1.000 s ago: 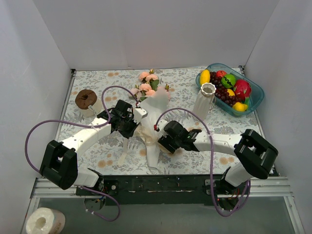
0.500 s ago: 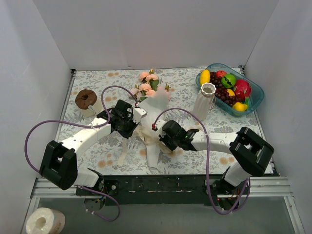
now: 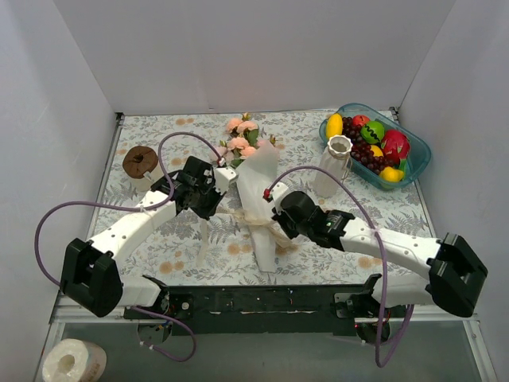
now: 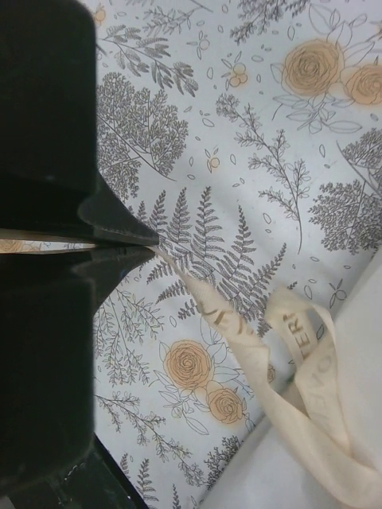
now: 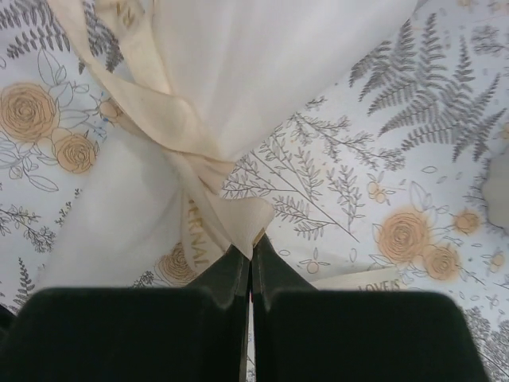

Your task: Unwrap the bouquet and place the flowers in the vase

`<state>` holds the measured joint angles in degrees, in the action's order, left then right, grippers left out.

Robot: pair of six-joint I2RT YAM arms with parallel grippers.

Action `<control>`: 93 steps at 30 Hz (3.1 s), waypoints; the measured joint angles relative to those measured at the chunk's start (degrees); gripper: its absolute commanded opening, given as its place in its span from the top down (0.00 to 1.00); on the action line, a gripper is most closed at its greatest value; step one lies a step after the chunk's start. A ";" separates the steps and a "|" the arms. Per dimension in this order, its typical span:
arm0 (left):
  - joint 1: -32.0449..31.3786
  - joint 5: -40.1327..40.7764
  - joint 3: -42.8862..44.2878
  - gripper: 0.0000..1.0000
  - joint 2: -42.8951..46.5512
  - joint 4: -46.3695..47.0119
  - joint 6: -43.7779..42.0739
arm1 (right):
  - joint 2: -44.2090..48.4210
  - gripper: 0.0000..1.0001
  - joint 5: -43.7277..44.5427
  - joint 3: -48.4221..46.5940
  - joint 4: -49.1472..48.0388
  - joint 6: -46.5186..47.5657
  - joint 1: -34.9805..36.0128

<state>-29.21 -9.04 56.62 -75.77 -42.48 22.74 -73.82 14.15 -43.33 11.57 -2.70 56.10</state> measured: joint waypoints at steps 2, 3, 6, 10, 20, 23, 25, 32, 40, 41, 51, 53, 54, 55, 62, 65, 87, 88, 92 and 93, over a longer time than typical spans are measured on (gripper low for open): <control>0.02 0.61 0.79 1.00 0.96 -0.61 0.09 | 3.08 0.99 1.73 -0.79 1.79 -0.50 -0.17; 0.13 0.87 1.18 1.00 1.49 -0.81 0.11 | 4.55 0.99 2.51 -1.14 2.67 -0.87 -0.26; 0.57 2.32 2.51 1.00 2.56 -1.07 0.26 | 9.18 0.99 4.24 -1.95 5.27 -2.10 -0.63; 3.04 4.68 4.59 1.00 2.93 -1.05 0.42 | 14.49 0.99 5.29 -3.06 8.55 -3.76 -0.98; 25.62 7.15 8.20 1.00 4.39 -1.03 -2.69 | 18.73 0.99 4.57 -9.03 14.14 -6.99 -1.01; 31.93 6.60 9.07 1.00 4.81 -1.22 -4.44 | 18.73 0.99 5.60 -10.86 15.56 -7.87 -1.01; 35.87 5.79 10.12 1.00 4.61 -1.29 -5.33 | 18.73 0.99 7.76 -11.91 16.83 -8.46 -1.01; 52.81 1.64 18.40 1.00 0.02 -0.52 -7.08 | 18.64 0.99 24.00 -16.68 27.30 -12.46 -2.03; 65.37 -3.17 24.13 1.00 -5.90 -0.37 -7.96 | 20.28 0.99 35.36 -18.93 36.50 -15.39 -12.02; 66.36 -3.69 24.61 1.00 -6.43 -0.35 -8.02 | 20.68 0.99 36.02 -18.93 36.98 -15.32 -14.58; 68.57 -16.13 26.23 0.02 -7.15 -9.46 -14.47 | 16.24 0.43 37.92 -16.50 35.50 -11.08 -26.80; 68.30 -20.39 25.79 0.02 -6.51 -14.14 -18.38 | 15.04 0.42 37.24 -14.88 35.39 -10.86 -27.74; 67.98 -22.14 25.16 0.02 -5.73 -16.28 -20.55 | 14.58 0.42 36.83 -14.43 35.50 -10.91 -28.04; 67.49 -23.43 24.59 0.02 -4.92 -18.16 -22.18 | 14.38 0.42 36.68 -14.19 35.41 -10.97 -28.28; 48.72 -30.10 23.06 0.02 4.02 -26.75 -24.57 | 14.23 0.30 38.40 -15.52 35.50 -11.13 -28.74; 35.19 -30.82 24.55 0.02 4.44 -24.52 -18.56 | 14.05 0.08 39.63 -18.21 35.82 -11.37 -28.76; 6.36 -21.62 49.96 0.02 -37.38 -1.60 2.23 | 23.91 0.02 30.36 -24.02 47.63 -17.09 -29.11; 6.27 -21.62 50.66 0.02 -37.99 -1.25 2.43 | 23.87 0.02 29.88 -24.20 48.46 -17.51 -29.11; 5.29 -21.62 51.89 0.02 -39.43 -0.37 2.62 | 24.24 0.02 25.22 -24.26 51.91 -18.45 -29.11; 4.96 -21.59 51.89 0.02 -39.89 -0.35 2.62 | 24.39 0.02 23.17 -24.24 52.43 -18.45 -29.11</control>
<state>-24.25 -30.63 108.51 -115.66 -42.83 25.36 -49.43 37.32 -67.57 64.01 -21.15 26.98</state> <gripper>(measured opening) 0.982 0.982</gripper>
